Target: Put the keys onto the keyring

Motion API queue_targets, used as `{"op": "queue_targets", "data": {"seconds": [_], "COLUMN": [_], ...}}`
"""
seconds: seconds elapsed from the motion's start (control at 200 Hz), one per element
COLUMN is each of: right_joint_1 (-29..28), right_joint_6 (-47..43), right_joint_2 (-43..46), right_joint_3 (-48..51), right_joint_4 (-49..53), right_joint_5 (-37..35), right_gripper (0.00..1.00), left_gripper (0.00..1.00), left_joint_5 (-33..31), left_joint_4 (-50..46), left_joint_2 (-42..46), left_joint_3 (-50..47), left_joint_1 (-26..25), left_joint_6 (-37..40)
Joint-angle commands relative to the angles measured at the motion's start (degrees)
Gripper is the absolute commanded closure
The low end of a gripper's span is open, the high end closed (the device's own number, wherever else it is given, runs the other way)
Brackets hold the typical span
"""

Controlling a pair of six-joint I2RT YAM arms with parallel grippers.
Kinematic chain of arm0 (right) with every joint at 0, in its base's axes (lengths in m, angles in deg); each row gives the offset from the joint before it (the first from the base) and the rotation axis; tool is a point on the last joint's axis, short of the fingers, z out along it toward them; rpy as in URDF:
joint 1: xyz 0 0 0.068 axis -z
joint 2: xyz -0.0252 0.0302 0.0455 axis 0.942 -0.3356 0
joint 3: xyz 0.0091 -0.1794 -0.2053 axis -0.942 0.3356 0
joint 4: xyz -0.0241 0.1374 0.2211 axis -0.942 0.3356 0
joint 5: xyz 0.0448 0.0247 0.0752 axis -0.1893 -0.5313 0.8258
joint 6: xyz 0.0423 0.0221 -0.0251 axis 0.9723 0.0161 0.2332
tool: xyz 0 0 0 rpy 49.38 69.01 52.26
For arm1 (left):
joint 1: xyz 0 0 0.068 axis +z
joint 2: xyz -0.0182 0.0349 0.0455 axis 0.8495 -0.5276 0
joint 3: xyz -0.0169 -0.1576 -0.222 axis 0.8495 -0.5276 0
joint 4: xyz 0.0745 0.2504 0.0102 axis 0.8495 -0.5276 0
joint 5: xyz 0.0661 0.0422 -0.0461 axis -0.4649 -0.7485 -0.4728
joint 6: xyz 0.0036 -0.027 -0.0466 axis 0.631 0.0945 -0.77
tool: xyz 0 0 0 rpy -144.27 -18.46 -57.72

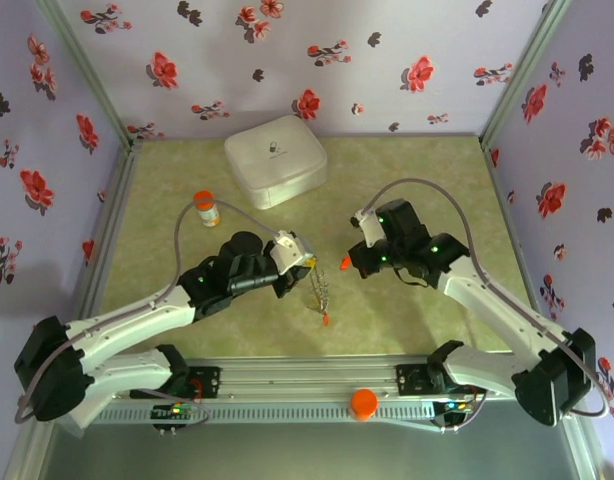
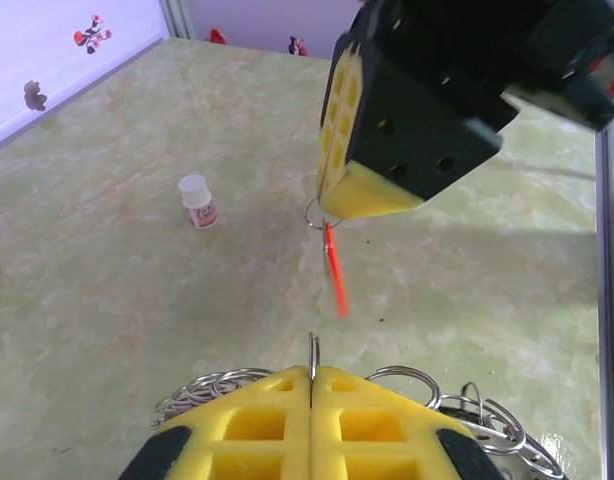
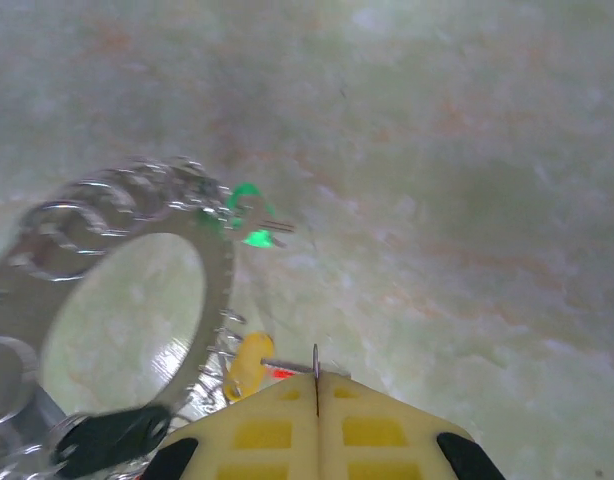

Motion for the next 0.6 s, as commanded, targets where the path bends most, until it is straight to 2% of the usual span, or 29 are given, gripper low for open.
{"op": "queue_targets", "data": {"seconds": [0.0,0.25,0.595], "right_joint_1": [-0.8,-2.4,-3.7], "right_joint_6": [-5.3,-9.9,-8.3], "right_joint_2": [3.9,8.9,8.4], "right_joint_3": [3.3,8.8,9.5], "right_joint_4": [-4.4,-10.7,-15.1], "right_joint_5": [4.0,11.2,14.3], "right_gripper": [1.00,1.00,1.00], "left_gripper": [1.00,1.00,1.00], "left_joint_5": [-1.8,1.4,3.6], "left_joint_4": [0.6,3.8,2.5], "left_joint_2": [-0.6,-2.2,-4.6], "left_joint_3": [2.5,1.6,3.0], "left_joint_1": [-0.7,-0.8,-0.7], "left_joint_6": [1.8,0.0,-2.8]}}
